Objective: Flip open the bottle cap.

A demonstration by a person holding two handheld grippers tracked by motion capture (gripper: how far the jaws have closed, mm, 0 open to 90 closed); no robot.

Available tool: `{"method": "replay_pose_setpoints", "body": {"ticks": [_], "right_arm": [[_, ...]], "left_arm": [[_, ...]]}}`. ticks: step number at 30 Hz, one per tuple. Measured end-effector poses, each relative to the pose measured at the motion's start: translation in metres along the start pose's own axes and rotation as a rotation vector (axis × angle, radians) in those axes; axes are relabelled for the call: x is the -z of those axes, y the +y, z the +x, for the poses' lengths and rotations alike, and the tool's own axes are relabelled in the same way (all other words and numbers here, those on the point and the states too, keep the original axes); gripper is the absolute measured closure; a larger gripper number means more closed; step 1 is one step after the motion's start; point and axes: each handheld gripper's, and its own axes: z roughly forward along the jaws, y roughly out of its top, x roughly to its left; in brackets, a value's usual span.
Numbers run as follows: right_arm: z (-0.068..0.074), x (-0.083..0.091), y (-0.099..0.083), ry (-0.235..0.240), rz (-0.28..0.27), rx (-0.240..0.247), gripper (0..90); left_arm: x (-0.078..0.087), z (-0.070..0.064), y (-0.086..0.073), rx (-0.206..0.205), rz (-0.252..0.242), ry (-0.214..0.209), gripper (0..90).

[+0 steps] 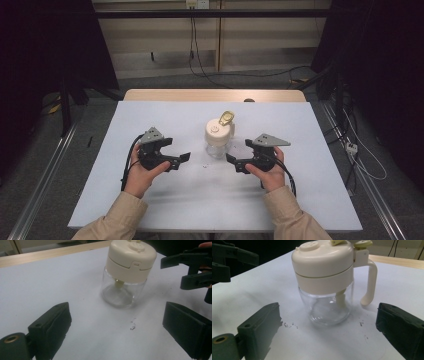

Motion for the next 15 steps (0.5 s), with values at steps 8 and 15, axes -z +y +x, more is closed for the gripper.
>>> {"method": "replay_pose_setpoints", "body": {"ticks": [8,15], "right_arm": [[0.002,0.012,-0.005,0.003,-0.006,0.01,5.3],[-0.001,0.026,-0.011,0.002,-0.016,0.0,5.5]], "left_arm": [[0.008,0.006,-0.014,0.015,0.009,0.005,7.4],[0.015,0.01,-0.022,0.029,-0.007,0.016,7.0]]}}
